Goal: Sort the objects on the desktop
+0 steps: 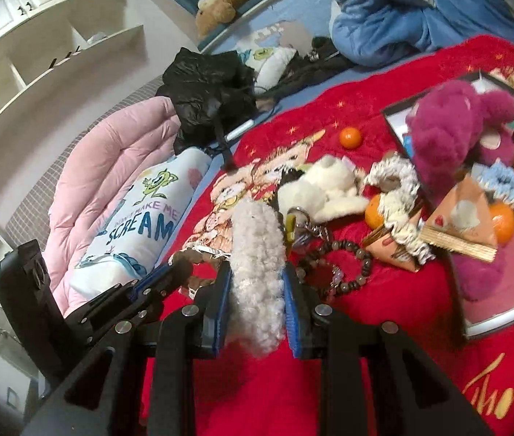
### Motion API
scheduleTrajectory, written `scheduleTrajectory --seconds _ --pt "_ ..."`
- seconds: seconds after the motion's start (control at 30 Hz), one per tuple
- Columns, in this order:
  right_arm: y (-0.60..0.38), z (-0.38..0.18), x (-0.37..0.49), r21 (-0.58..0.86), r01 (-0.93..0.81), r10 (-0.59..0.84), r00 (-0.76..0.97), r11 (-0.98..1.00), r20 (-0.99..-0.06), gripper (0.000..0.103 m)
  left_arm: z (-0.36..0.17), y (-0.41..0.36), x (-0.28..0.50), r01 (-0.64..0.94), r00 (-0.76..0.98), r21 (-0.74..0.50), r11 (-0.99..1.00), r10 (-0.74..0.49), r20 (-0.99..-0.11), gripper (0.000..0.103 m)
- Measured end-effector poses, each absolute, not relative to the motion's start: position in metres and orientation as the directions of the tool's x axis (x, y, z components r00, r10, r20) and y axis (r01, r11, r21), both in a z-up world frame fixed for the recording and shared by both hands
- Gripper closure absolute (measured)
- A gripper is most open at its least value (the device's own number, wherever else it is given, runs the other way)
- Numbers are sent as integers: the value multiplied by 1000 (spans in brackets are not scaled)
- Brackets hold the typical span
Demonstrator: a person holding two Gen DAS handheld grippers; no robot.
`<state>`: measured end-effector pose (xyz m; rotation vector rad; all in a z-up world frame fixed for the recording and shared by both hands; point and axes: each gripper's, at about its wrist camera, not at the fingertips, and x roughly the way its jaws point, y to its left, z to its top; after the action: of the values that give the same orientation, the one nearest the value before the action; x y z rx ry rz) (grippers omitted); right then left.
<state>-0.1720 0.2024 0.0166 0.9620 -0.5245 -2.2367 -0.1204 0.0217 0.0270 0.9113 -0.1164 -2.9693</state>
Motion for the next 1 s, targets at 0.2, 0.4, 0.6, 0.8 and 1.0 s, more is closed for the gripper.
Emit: scheduleTrajectory --seconds 0.2,0.4,0.6,0.8,1.0 --pt "219 25 -166 581 390 -686 -556 -714 -469 78 34 38 -115 -7 -841 83 -997 -39 -539 94" --pt "246 34 -155 598 383 -683 -595 -704 -423 78 39 60 -110 -26 -855 65 -998 -11 -518 94" --pt "270 41 -140 582 373 -654 -641 -723 -402 78 45 85 -107 -51 -867 11 -999 39 -497 94" --pt "309 41 -131 626 339 -646 -673 -702 -360 78 41 117 -107 -130 -865 2 -992 112 -488 94" --pt "323 37 -132 642 317 -635 -688 -698 -351 78 33 136 -112 -120 -856 54 -991 76 -512 94"
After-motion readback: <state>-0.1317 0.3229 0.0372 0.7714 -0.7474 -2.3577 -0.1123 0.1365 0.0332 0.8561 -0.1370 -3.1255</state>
